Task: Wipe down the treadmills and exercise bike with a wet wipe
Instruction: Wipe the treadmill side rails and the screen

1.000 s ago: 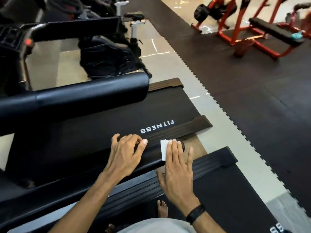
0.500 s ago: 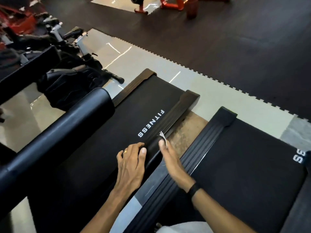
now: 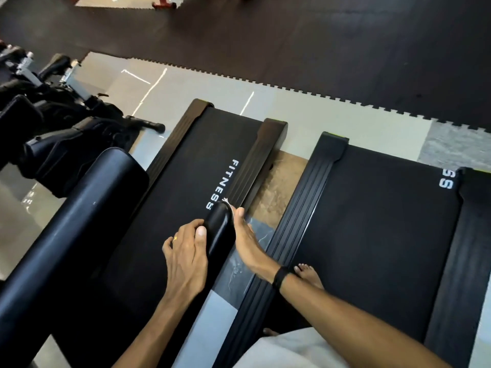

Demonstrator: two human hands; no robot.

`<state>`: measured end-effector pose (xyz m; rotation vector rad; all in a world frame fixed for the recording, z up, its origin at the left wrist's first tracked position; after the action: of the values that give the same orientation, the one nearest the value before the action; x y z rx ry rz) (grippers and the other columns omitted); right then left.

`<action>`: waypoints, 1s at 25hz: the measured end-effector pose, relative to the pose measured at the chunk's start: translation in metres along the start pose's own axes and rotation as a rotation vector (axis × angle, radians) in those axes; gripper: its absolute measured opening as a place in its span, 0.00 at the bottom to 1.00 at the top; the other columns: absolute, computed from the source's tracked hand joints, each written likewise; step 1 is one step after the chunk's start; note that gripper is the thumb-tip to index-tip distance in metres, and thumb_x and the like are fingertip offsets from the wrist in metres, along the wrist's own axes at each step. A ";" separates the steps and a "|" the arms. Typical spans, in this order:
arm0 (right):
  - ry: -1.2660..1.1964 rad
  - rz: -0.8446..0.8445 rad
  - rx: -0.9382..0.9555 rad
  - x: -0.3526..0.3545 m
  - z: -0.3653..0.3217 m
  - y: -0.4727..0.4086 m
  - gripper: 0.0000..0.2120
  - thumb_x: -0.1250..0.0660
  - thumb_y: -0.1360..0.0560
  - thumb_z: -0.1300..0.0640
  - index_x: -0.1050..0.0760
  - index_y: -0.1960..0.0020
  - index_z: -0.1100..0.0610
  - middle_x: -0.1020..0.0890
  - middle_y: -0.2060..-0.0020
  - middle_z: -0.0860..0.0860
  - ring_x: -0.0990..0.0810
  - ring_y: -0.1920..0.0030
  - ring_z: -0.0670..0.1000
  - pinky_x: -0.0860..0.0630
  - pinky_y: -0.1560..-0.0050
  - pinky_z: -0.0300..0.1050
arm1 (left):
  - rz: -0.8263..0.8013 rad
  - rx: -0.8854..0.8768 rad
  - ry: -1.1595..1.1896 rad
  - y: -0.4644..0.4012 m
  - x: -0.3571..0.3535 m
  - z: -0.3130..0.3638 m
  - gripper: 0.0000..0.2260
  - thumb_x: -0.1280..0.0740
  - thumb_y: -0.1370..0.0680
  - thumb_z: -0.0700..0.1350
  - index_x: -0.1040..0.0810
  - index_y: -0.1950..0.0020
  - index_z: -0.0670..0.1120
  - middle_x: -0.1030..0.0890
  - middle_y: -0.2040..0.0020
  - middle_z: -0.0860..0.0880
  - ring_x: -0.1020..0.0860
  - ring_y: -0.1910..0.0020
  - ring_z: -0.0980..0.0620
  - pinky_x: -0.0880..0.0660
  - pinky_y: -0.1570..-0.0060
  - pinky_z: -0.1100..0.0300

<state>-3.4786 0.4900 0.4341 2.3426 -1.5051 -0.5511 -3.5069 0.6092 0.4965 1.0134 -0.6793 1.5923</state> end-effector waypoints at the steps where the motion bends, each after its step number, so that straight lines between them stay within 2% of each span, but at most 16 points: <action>1: 0.005 0.000 -0.030 0.001 0.005 -0.001 0.47 0.68 0.29 0.23 0.54 0.18 0.47 0.52 0.19 0.42 0.58 0.20 0.41 0.66 0.21 0.49 | -0.005 0.006 0.006 0.000 0.000 -0.001 0.26 0.57 0.20 0.60 0.26 0.35 0.53 0.26 0.43 0.61 0.34 0.43 0.74 0.45 0.26 0.48; 3: 0.025 -0.010 -0.047 0.002 0.015 0.009 0.38 0.67 0.23 0.31 0.55 0.18 0.46 0.52 0.20 0.41 0.58 0.21 0.39 0.67 0.21 0.50 | -0.014 0.003 0.008 -0.001 -0.001 -0.002 0.25 0.56 0.20 0.61 0.27 0.35 0.53 0.26 0.42 0.61 0.32 0.43 0.71 0.45 0.26 0.47; 6: -0.086 -0.007 0.045 0.003 -0.003 0.025 0.35 0.67 0.22 0.33 0.53 0.18 0.44 0.50 0.23 0.35 0.54 0.29 0.24 0.66 0.23 0.44 | -0.040 -0.014 -0.029 -0.002 -0.003 -0.004 0.24 0.54 0.20 0.61 0.28 0.35 0.53 0.23 0.43 0.58 0.28 0.42 0.61 0.44 0.27 0.45; 7: -0.139 0.008 0.080 0.005 -0.014 0.023 0.37 0.67 0.24 0.32 0.50 0.18 0.45 0.48 0.22 0.36 0.52 0.28 0.25 0.65 0.23 0.44 | -0.044 -0.018 -0.033 -0.002 -0.003 -0.005 0.23 0.54 0.20 0.61 0.29 0.35 0.52 0.22 0.43 0.56 0.27 0.41 0.59 0.44 0.27 0.45; 10: -0.178 0.017 0.028 0.010 -0.021 -0.002 0.44 0.64 0.26 0.28 0.43 0.19 0.51 0.41 0.23 0.41 0.48 0.22 0.40 0.59 0.20 0.45 | -0.044 -0.016 -0.021 -0.005 -0.002 -0.003 0.22 0.51 0.20 0.60 0.29 0.35 0.51 0.22 0.43 0.55 0.28 0.43 0.58 0.43 0.27 0.44; 12: -0.160 -0.003 -0.048 0.005 -0.012 0.001 0.44 0.64 0.26 0.26 0.48 0.18 0.49 0.46 0.22 0.39 0.53 0.21 0.43 0.60 0.20 0.50 | -0.030 -0.021 -0.012 -0.005 -0.001 -0.001 0.20 0.49 0.19 0.58 0.28 0.36 0.50 0.22 0.43 0.55 0.28 0.44 0.57 0.41 0.28 0.43; 15: -0.219 -0.029 -0.072 -0.018 0.007 0.031 0.32 0.67 0.19 0.35 0.62 0.19 0.47 0.59 0.25 0.36 0.59 0.23 0.37 0.66 0.21 0.54 | -0.026 -0.026 0.011 -0.004 0.001 0.001 0.16 0.47 0.19 0.57 0.28 0.38 0.52 0.22 0.45 0.56 0.26 0.45 0.57 0.40 0.29 0.41; 17: -0.301 -0.030 -0.062 -0.037 0.001 0.051 0.36 0.65 0.22 0.32 0.66 0.19 0.47 0.65 0.23 0.38 0.65 0.23 0.38 0.66 0.21 0.53 | -0.036 -0.011 0.040 -0.004 0.001 0.001 0.13 0.47 0.20 0.57 0.29 0.41 0.55 0.22 0.45 0.57 0.26 0.46 0.57 0.39 0.29 0.41; 19: -0.326 0.026 -0.042 -0.045 -0.010 0.047 0.42 0.64 0.26 0.27 0.66 0.19 0.48 0.66 0.23 0.39 0.69 0.24 0.39 0.66 0.21 0.51 | -0.046 0.002 0.078 -0.006 0.003 0.002 0.13 0.49 0.20 0.56 0.30 0.42 0.56 0.22 0.46 0.56 0.26 0.46 0.56 0.38 0.29 0.43; 22: -0.310 0.085 -0.113 -0.042 0.003 0.028 0.48 0.63 0.31 0.22 0.67 0.19 0.46 0.68 0.23 0.40 0.70 0.24 0.40 0.66 0.21 0.53 | -0.047 0.006 0.111 -0.003 0.005 0.002 0.17 0.51 0.20 0.56 0.27 0.39 0.53 0.22 0.48 0.55 0.27 0.47 0.56 0.39 0.29 0.46; 25: -0.343 -0.019 -0.228 -0.059 0.023 0.039 0.52 0.63 0.35 0.17 0.65 0.19 0.43 0.65 0.22 0.37 0.67 0.22 0.42 0.64 0.21 0.57 | -0.040 0.014 0.138 -0.001 0.005 0.000 0.22 0.52 0.20 0.56 0.25 0.37 0.50 0.22 0.48 0.55 0.27 0.46 0.56 0.41 0.29 0.50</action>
<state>-3.5426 0.5276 0.4407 2.1665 -1.4641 -1.1138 -3.5060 0.6121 0.5012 0.9129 -0.5513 1.6175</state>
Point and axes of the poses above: each hand's wrist, its own y-axis away from the middle knuckle, its own x-axis out of the back of the hand, z = x × y, the point moved 4 cm from there along -y, towards the middle knuckle
